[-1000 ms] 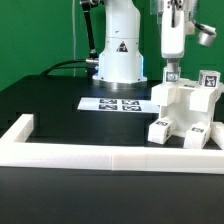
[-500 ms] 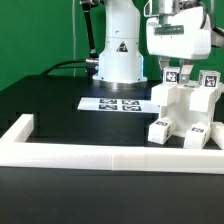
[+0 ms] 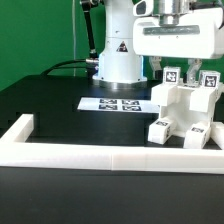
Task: Assemble chair
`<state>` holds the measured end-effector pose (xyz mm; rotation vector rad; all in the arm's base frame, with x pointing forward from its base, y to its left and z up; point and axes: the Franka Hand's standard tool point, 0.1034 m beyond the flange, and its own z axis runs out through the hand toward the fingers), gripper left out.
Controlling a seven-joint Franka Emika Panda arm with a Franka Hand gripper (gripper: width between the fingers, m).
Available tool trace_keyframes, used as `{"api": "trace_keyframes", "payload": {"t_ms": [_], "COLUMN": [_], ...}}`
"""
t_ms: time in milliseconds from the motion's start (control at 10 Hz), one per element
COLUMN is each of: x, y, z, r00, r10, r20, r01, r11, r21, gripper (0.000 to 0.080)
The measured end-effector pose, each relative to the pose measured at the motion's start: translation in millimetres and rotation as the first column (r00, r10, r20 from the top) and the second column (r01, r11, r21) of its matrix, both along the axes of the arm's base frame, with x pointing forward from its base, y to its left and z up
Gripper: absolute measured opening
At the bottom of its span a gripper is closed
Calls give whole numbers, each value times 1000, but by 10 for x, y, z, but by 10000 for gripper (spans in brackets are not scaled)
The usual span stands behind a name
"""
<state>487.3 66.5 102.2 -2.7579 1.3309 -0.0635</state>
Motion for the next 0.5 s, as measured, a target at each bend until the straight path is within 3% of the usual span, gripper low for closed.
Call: {"api": "trace_keyframes", "payload": {"t_ms": [500], "x": [5], "y": [-17], "z": [9], "r00": [924], "r10": [381], "r20": [14], "r01": [-381], "r11": [924], "r21": [-36], "gripper": [649]}}
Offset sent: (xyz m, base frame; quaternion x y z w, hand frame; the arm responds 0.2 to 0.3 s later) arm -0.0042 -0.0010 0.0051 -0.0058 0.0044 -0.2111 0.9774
